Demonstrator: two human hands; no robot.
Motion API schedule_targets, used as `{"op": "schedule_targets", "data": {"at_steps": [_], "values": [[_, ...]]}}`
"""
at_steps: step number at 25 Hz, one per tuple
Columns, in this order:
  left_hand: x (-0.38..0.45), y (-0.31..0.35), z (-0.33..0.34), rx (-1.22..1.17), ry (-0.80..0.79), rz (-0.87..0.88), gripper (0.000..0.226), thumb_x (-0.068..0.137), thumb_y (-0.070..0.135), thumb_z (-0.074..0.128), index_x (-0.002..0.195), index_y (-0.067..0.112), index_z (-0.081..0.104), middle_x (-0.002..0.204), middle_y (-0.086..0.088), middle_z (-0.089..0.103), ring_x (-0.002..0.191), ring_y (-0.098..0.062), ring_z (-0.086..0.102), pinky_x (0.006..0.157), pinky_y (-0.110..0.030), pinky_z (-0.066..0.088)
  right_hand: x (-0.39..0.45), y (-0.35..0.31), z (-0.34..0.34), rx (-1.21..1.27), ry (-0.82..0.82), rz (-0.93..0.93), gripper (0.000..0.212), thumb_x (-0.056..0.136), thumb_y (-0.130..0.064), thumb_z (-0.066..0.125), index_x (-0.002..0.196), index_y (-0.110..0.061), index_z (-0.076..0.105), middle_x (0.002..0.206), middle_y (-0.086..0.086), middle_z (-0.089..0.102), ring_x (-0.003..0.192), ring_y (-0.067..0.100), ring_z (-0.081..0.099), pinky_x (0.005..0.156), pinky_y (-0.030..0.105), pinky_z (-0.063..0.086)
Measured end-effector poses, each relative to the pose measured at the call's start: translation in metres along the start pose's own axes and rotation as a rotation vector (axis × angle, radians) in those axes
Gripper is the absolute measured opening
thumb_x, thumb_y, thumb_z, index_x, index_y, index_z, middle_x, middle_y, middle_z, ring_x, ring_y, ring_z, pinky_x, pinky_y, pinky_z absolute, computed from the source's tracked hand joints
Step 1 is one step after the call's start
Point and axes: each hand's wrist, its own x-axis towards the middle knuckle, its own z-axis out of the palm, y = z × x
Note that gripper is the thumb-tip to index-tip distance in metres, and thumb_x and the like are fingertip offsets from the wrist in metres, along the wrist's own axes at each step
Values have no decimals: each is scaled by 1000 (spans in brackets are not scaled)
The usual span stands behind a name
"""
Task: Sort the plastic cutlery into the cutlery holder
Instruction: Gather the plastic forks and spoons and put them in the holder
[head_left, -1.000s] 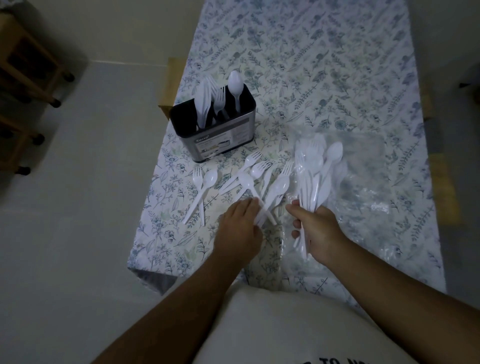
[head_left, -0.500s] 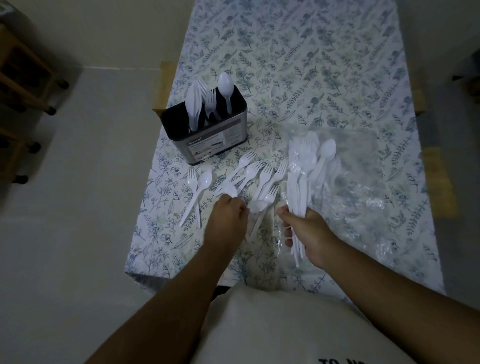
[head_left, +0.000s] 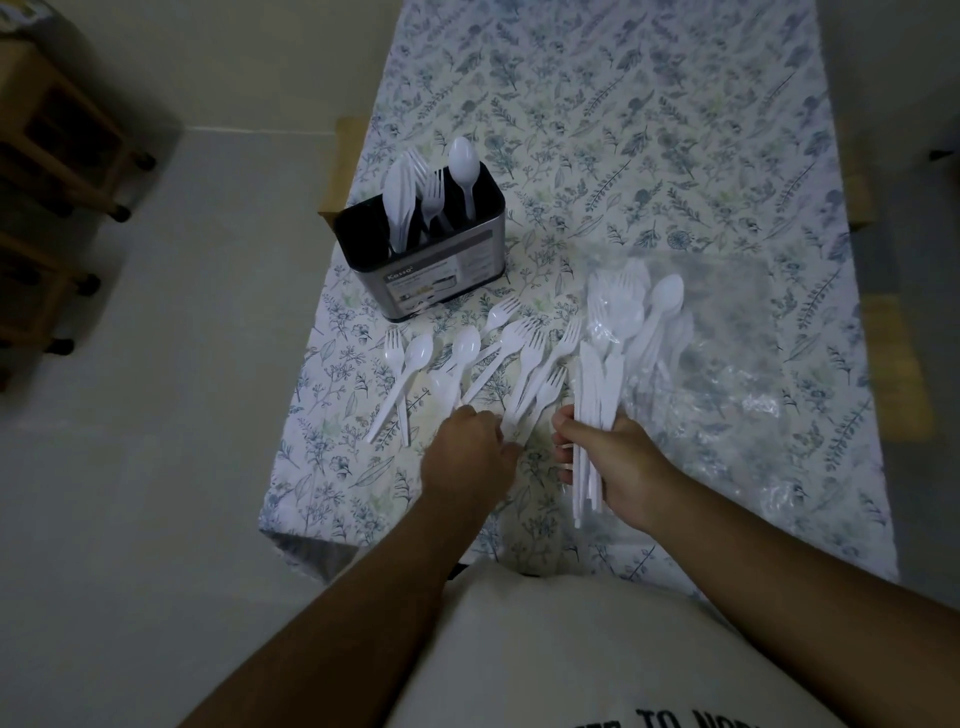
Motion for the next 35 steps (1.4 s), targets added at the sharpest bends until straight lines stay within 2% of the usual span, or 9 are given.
{"op": "schedule_targets", "data": {"at_steps": [5, 11, 16, 18, 20, 23, 26, 30, 35], "values": [[9, -6, -5, 33, -52, -50, 22, 92, 29, 63, 87, 10, 73, 81, -4, 66, 72, -18, 68, 67, -34, 62, -1, -2, 0, -24, 7, 5, 1, 93, -11, 70, 93, -11, 69, 77, 7, 68, 67, 22, 62, 65, 37, 55], [-6, -4, -15, -328, -22, -209, 18, 94, 35, 66, 90, 18, 69, 67, 9, 61, 59, -8, 61, 52, -22, 46, -3, -4, 1, -13, 2, 12, 3, 94, -10, 69, 96, -11, 67, 82, 8, 67, 74, 23, 64, 64, 35, 57], [-17, 9, -18, -379, -114, 121, 16, 88, 41, 73, 81, 27, 68, 62, 13, 50, 54, -1, 46, 54, -23, 40, 0, -5, 13, -62, -23, -37, 16, 88, -21, 78, 89, -9, 67, 91, 10, 73, 95, 25, 70, 97, 43, 53], [-20, 10, -15, -282, 28, 262, 18, 89, 41, 71, 89, 23, 72, 76, 13, 57, 66, -1, 52, 61, -26, 44, 3, -5, 14, -117, 47, -31, 23, 85, -27, 79, 87, -5, 71, 93, 11, 75, 94, 20, 69, 101, 45, 52], [-18, 2, -6, -126, 221, 201, 33, 91, 41, 65, 115, 20, 68, 115, -2, 64, 106, -16, 59, 87, -38, 53, 7, -3, 13, -115, 80, -26, 26, 74, -30, 82, 84, -8, 76, 85, 7, 74, 89, 26, 69, 99, 50, 52], [-7, -15, -1, 23, 114, -70, 73, 93, 49, 54, 155, 19, 30, 163, -18, 21, 152, -37, 14, 121, -53, 20, 6, -4, 10, -122, 76, -15, 17, 82, -22, 80, 91, -9, 74, 77, 5, 67, 71, 21, 63, 82, 45, 55], [-1, -14, 5, 71, -73, -2, 78, 99, 57, 37, 161, 23, 5, 168, -15, -6, 153, -40, -9, 124, -56, 5, 1, -7, 8, -61, 54, 22, 5, 91, -14, 72, 96, -12, 72, 76, 7, 67, 58, 19, 54, 58, 34, 49], [-11, 5, 11, 61, -53, 168, 71, 101, 51, 34, 161, 22, 8, 168, -12, -5, 154, -34, -10, 124, -56, 8, 2, -10, 7, -51, 68, -4, 5, 93, -15, 70, 91, -10, 69, 72, 11, 61, 53, 21, 55, 51, 33, 46], [0, -32, -9, 31, 197, -220, 76, 102, 54, 32, 160, 16, 1, 167, -15, -10, 153, -34, -11, 121, -46, -2, 8, -9, 5, -7, 55, 23, 20, 93, -15, 70, 110, -6, 64, 81, 12, 60, 62, 24, 58, 59, 37, 52]]}}
